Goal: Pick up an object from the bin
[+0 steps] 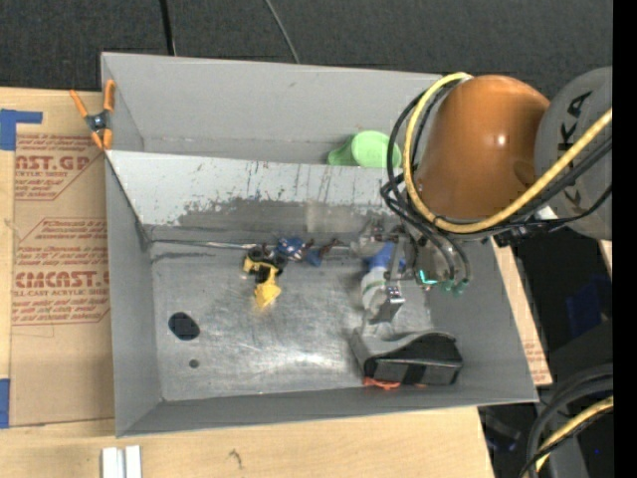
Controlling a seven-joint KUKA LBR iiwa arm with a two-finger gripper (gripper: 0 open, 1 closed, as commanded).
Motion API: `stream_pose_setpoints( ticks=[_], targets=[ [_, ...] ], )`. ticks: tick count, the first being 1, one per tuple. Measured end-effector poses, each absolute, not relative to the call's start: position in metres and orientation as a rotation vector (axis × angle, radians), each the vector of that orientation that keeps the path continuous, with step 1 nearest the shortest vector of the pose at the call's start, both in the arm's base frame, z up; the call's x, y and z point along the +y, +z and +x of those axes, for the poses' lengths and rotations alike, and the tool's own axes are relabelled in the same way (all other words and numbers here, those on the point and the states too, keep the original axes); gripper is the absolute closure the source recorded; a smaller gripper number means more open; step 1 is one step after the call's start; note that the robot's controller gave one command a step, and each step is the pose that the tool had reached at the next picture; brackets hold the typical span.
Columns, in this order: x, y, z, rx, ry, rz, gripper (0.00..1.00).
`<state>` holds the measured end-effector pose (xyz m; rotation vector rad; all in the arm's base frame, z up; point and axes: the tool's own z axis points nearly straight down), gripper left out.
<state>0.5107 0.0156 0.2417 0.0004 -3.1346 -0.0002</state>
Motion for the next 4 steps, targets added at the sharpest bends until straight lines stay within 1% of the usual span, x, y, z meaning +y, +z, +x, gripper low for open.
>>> stream_pose_setpoints(
  ticks=[1,2,3,4],
  targets=[
    [0.016,0.246,0.512,-3.143,0.000,0.000,0.00],
    [0.019,0.226,0.532,-3.142,-0.002,-0.223,0.00],
    [0.001,0.211,0.553,-3.096,-0.001,-0.507,0.00],
    [-0.029,0.173,0.564,-3.139,0.000,-0.285,0.00]
  ],
)
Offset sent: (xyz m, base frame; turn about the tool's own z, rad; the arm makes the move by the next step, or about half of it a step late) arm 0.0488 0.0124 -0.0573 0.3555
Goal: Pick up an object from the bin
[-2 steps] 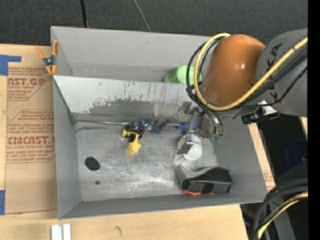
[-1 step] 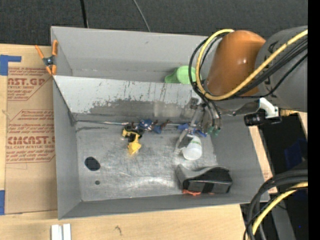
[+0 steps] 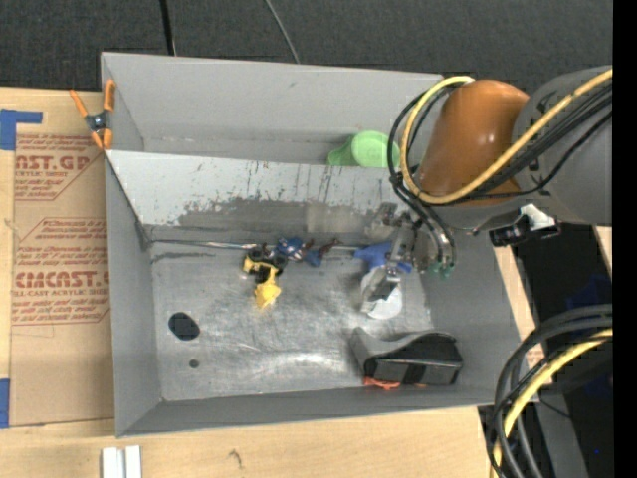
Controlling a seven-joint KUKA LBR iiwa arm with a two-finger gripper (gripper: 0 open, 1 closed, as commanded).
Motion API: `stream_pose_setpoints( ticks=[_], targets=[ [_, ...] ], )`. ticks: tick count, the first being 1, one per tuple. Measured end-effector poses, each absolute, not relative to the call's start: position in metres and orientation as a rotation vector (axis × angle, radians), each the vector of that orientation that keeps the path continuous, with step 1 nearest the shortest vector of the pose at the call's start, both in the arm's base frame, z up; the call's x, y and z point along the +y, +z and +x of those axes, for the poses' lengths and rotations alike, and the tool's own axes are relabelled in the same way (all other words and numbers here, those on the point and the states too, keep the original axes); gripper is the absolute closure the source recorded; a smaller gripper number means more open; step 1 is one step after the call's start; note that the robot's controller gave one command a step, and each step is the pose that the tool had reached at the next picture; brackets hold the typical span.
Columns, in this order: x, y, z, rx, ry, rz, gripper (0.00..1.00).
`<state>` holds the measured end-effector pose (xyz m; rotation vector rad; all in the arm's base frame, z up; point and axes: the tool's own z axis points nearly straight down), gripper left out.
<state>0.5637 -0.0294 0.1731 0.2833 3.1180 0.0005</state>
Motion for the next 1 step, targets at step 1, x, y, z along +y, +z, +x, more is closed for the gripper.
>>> stream_pose_setpoints(
  ticks=[1],
  targets=[
    [-0.0583,0.1031,0.5609,3.136,-0.001,0.028,0.00]
  ],
)
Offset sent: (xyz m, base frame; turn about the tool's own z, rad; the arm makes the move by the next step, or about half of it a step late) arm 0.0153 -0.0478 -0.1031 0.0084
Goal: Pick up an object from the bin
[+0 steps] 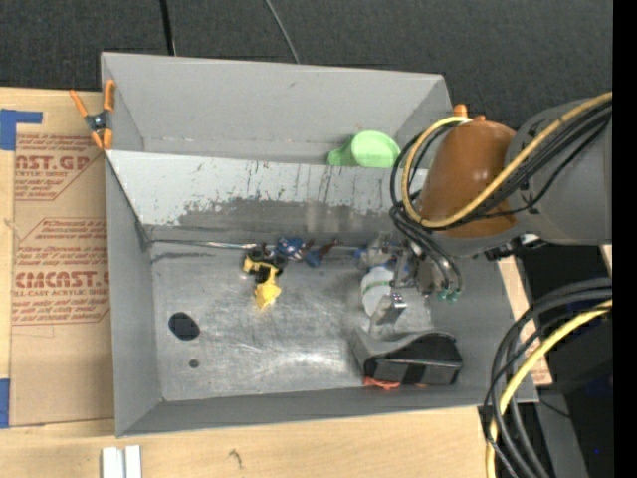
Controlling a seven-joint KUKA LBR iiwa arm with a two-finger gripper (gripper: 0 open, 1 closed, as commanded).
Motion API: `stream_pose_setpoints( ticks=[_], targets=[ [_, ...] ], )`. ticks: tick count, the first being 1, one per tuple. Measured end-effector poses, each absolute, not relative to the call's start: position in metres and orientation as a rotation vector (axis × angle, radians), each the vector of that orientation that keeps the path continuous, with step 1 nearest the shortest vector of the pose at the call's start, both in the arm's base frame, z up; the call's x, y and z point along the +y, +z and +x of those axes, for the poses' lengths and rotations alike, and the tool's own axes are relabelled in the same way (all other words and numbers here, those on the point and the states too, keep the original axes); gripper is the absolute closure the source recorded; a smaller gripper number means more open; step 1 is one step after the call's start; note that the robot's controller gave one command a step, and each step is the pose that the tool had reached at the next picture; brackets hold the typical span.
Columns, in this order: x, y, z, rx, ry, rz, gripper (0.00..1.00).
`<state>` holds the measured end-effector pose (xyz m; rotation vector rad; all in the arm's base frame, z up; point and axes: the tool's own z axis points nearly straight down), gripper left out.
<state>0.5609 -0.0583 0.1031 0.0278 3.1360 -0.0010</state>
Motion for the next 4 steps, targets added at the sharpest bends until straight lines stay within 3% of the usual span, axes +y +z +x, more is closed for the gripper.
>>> stream_pose_setpoints(
  ticks=[1,2,3,4],
  targets=[
    [-0.068,0.075,0.567,3.145,0.004,0.078,0.00],
    [-0.081,0.075,0.576,3.138,0.006,0.260,0.00],
    [-0.105,0.073,0.578,3.156,0.023,-0.115,0.00],
    [-0.119,0.072,0.575,3.146,0.036,-0.088,0.00]
  ],
)
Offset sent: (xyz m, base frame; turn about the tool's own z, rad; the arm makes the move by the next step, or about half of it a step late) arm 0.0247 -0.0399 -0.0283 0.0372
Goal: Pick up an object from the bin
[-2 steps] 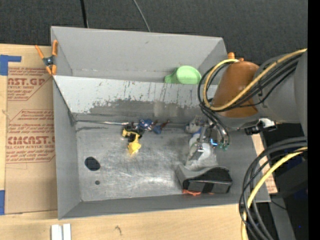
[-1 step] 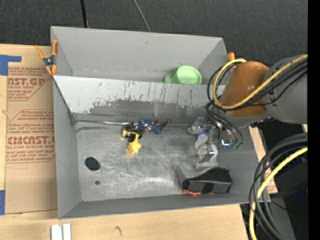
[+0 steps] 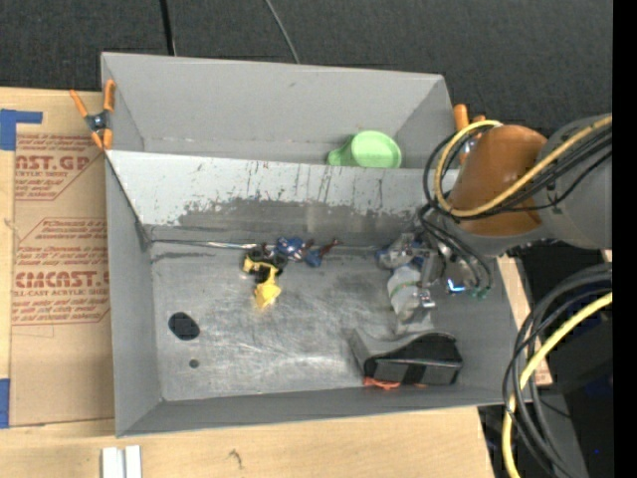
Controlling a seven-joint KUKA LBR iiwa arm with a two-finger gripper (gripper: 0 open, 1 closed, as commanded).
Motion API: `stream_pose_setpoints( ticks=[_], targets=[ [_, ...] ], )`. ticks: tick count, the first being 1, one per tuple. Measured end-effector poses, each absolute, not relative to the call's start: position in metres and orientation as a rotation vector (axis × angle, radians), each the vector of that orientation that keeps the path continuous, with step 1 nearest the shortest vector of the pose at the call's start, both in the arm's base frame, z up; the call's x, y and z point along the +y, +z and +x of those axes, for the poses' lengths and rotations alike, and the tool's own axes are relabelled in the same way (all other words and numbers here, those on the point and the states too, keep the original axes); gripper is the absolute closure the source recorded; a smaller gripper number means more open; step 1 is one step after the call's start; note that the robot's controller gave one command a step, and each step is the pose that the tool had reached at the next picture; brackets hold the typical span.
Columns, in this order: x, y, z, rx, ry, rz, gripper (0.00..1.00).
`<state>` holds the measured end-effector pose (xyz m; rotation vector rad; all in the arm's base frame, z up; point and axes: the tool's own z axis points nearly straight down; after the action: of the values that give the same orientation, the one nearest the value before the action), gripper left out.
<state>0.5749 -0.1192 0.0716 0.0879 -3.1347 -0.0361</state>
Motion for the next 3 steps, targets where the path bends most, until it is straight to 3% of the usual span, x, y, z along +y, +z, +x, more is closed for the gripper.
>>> stream_pose_setpoints(
  ticks=[1,2,3],
  targets=[
    [-0.131,0.072,0.568,-3.128,-0.022,0.351,0.00],
    [-0.143,0.072,0.576,-3.068,-0.022,0.626,1.00],
    [-0.143,0.072,0.576,-3.068,-0.023,0.626,1.00]
  ],
)
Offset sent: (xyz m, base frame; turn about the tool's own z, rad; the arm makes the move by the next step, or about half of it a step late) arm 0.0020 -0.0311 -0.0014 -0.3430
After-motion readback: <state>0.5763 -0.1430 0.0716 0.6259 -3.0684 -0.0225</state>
